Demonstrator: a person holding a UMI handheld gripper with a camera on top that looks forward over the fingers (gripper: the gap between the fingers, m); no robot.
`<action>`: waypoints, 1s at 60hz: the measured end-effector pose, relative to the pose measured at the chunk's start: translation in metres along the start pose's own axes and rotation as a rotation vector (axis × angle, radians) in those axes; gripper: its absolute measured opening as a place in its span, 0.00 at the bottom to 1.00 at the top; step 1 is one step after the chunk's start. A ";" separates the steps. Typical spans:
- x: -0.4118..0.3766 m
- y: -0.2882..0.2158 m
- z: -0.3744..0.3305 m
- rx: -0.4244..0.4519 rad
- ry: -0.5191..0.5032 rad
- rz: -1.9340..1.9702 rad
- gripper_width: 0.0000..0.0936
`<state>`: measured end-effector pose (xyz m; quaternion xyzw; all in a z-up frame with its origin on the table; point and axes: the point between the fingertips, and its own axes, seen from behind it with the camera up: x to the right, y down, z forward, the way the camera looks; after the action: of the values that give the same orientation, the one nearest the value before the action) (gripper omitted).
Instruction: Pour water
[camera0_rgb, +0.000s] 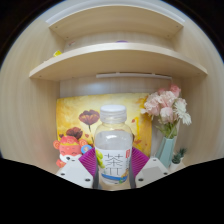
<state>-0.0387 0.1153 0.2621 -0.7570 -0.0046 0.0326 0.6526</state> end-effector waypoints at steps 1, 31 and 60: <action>0.006 0.006 0.002 -0.007 0.007 -0.017 0.46; 0.096 0.180 0.045 -0.208 0.111 -0.056 0.46; 0.106 0.220 0.033 -0.291 0.144 -0.063 0.78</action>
<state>0.0575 0.1205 0.0348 -0.8433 0.0138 -0.0429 0.5355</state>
